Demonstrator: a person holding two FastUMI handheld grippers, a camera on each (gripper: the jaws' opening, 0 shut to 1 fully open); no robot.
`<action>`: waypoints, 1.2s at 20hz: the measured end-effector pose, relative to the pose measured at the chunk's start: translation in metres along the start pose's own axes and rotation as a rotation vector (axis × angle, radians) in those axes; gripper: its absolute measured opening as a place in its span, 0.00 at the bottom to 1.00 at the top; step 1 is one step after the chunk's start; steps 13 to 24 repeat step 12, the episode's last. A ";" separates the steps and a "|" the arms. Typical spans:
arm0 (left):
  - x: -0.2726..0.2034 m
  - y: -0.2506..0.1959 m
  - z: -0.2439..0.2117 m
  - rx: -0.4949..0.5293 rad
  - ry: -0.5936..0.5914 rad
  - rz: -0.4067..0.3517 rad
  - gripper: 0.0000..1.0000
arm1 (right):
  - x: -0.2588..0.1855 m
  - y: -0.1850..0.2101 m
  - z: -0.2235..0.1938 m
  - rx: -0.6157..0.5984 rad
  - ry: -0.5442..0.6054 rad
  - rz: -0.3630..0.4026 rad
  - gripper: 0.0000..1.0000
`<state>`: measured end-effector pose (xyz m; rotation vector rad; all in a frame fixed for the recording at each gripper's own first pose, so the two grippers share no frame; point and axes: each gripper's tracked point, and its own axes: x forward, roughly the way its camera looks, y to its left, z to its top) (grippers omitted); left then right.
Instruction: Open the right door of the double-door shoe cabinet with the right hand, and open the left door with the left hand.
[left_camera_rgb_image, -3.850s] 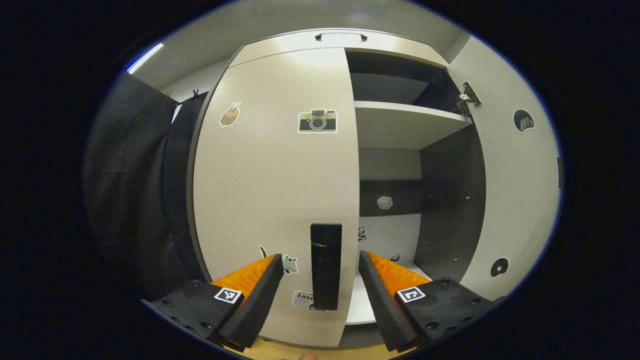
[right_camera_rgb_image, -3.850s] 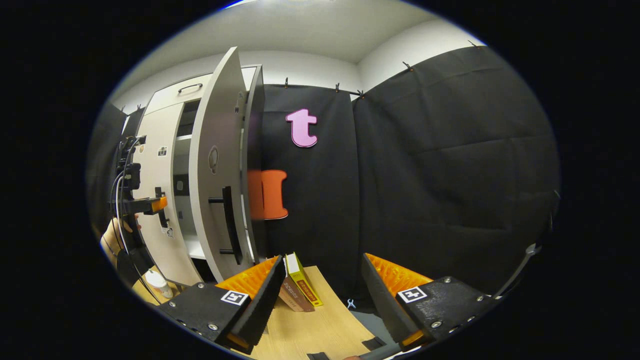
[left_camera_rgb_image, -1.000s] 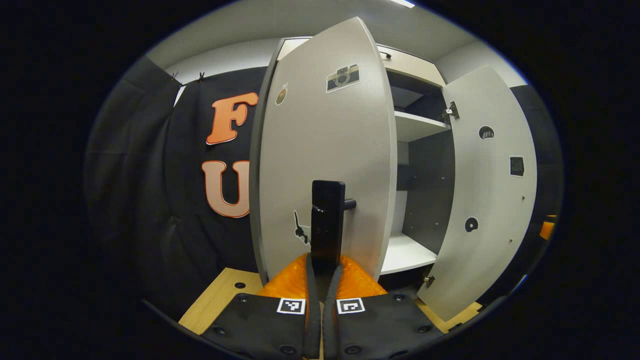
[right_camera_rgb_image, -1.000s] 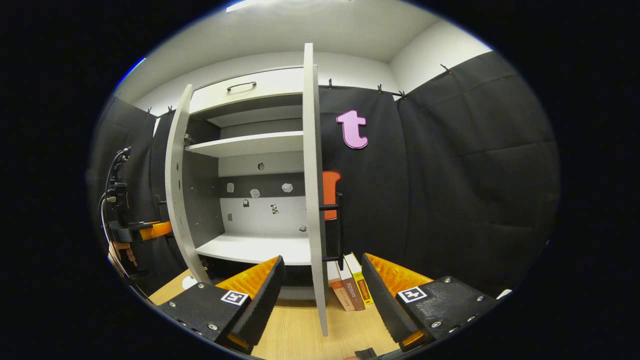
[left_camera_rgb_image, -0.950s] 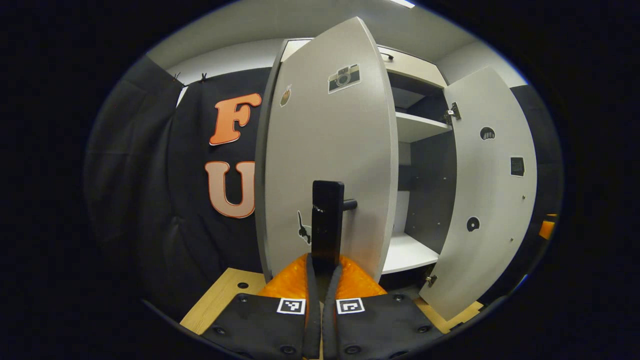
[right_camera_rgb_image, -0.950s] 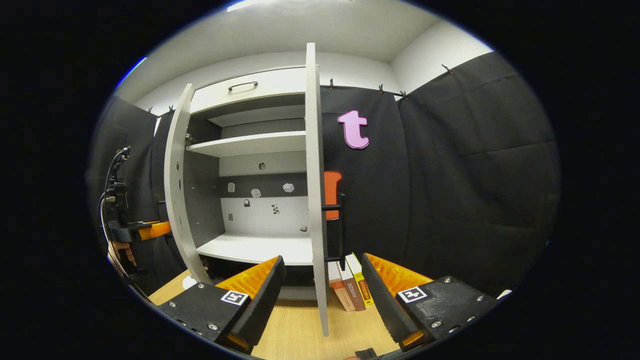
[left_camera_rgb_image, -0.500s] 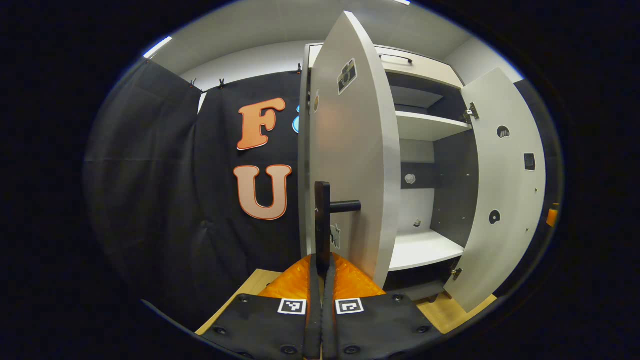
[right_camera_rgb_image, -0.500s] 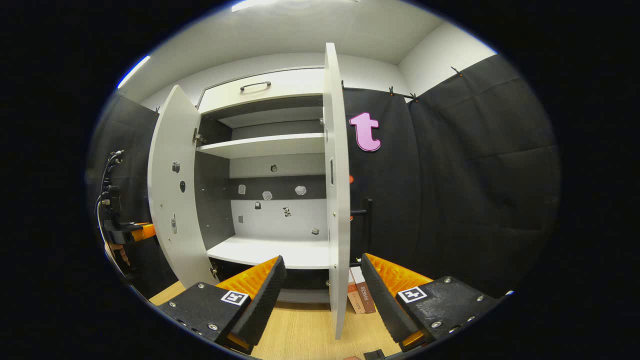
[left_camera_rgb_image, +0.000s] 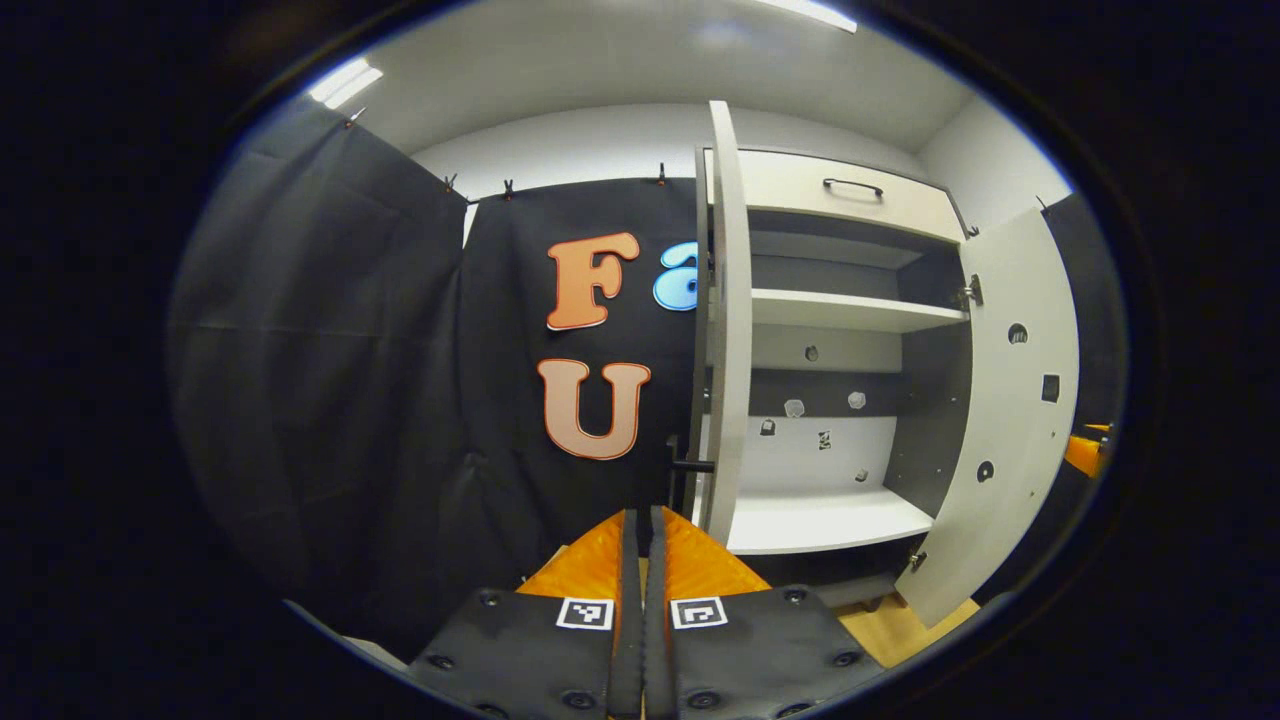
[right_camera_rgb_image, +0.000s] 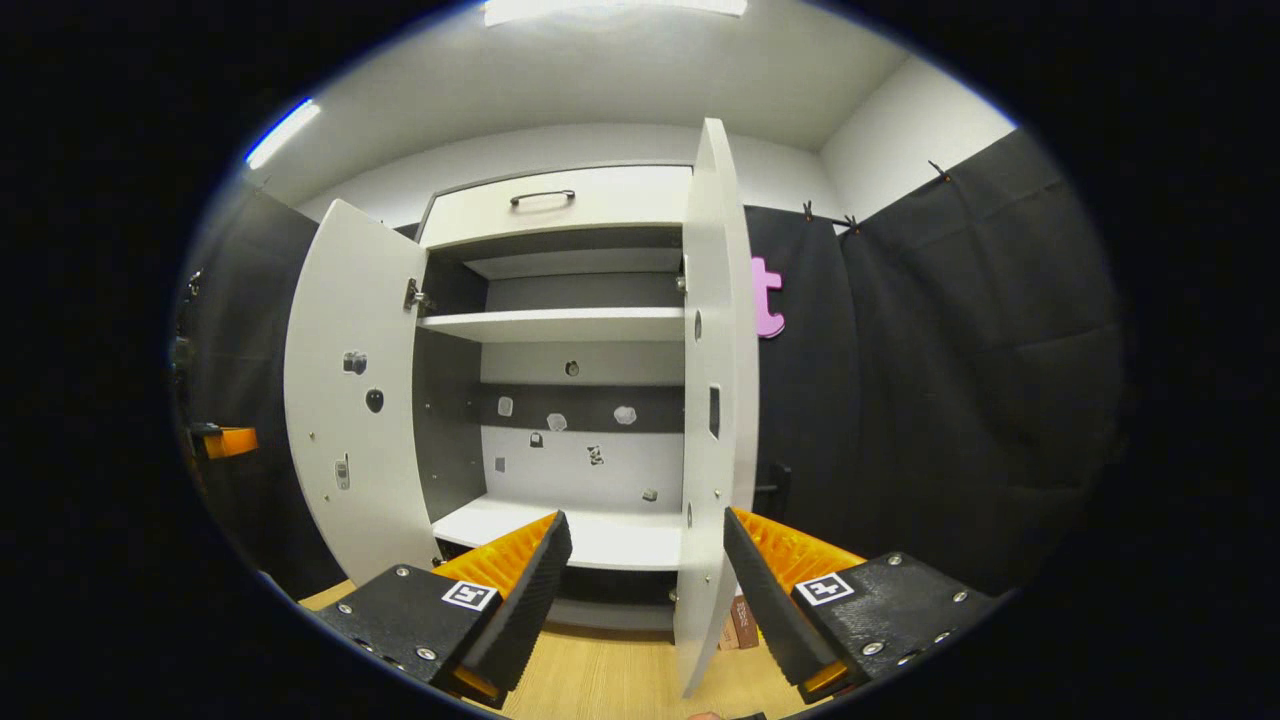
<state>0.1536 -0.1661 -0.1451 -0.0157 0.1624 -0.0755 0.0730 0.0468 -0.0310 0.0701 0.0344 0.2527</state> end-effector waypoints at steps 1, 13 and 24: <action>-0.003 0.000 0.002 -0.016 -0.001 -0.001 0.07 | 0.001 -0.001 0.005 -0.003 -0.005 -0.004 0.93; -0.011 0.037 0.022 0.035 -0.040 0.142 0.29 | 0.000 -0.027 0.051 -0.021 -0.062 -0.089 0.93; -0.011 0.037 0.022 0.035 -0.040 0.142 0.29 | 0.000 -0.027 0.051 -0.021 -0.062 -0.089 0.93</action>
